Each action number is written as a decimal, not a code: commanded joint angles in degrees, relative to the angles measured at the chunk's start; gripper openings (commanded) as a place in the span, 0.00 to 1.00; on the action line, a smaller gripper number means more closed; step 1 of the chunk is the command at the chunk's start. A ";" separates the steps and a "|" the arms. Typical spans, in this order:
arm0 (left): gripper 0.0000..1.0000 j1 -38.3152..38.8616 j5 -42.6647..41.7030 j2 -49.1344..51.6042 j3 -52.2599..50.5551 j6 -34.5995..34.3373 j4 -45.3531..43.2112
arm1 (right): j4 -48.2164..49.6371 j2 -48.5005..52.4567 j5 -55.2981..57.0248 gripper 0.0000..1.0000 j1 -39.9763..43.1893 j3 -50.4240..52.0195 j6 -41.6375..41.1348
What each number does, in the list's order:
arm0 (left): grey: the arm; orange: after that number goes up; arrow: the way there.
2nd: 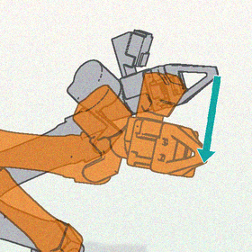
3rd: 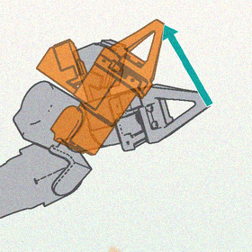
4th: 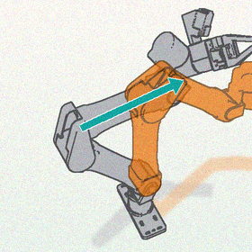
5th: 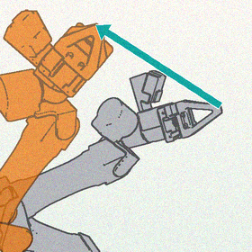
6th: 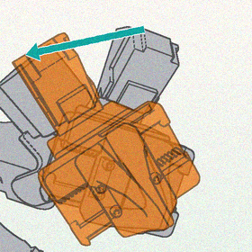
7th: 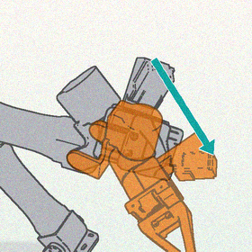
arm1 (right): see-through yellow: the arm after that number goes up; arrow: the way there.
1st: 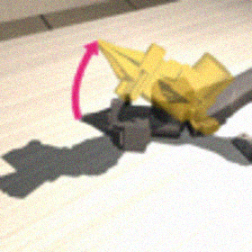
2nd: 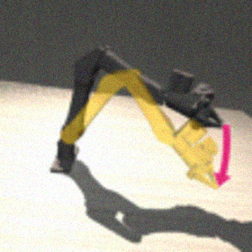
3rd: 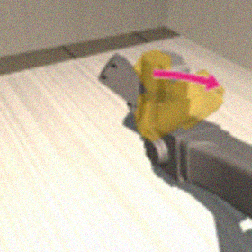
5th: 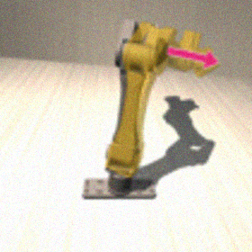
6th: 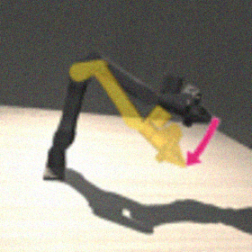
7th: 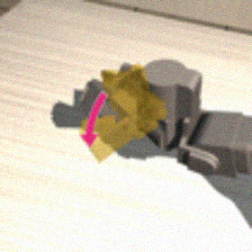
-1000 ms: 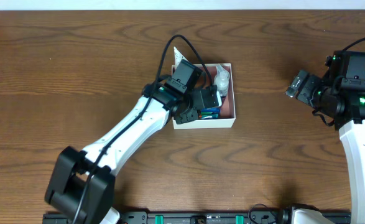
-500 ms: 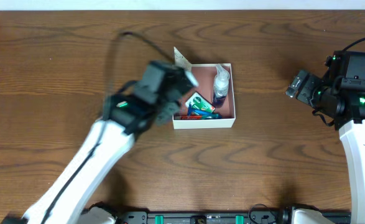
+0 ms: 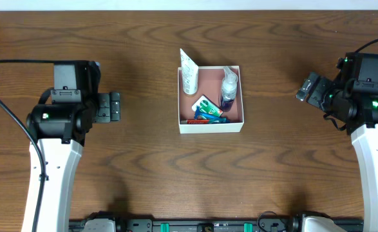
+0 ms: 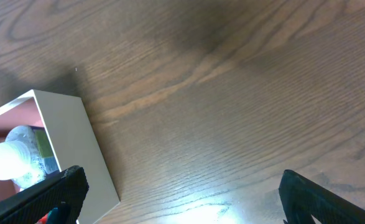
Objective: Pack container
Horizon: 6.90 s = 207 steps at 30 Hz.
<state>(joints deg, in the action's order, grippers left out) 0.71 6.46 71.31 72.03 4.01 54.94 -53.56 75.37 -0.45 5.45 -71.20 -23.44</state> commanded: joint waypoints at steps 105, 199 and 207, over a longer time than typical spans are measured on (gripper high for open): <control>0.98 -0.59 -6.03 -68.46 -63.80 -2.40 -24.65 | -3.69 -9.22 -1.16 0.99 0.48 1.38 19.17; 0.98 -0.59 -6.03 -68.46 -63.80 -2.40 -24.65 | 19.54 -75.06 -15.61 0.99 0.13 62.27 29.29; 0.98 -0.59 -6.01 -68.46 -63.80 -2.38 -24.65 | 19.54 -75.06 -15.61 0.99 0.13 62.27 29.29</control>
<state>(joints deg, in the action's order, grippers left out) 0.43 0.38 2.94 9.06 1.69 30.22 -34.17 0.84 -15.49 5.56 -9.19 5.28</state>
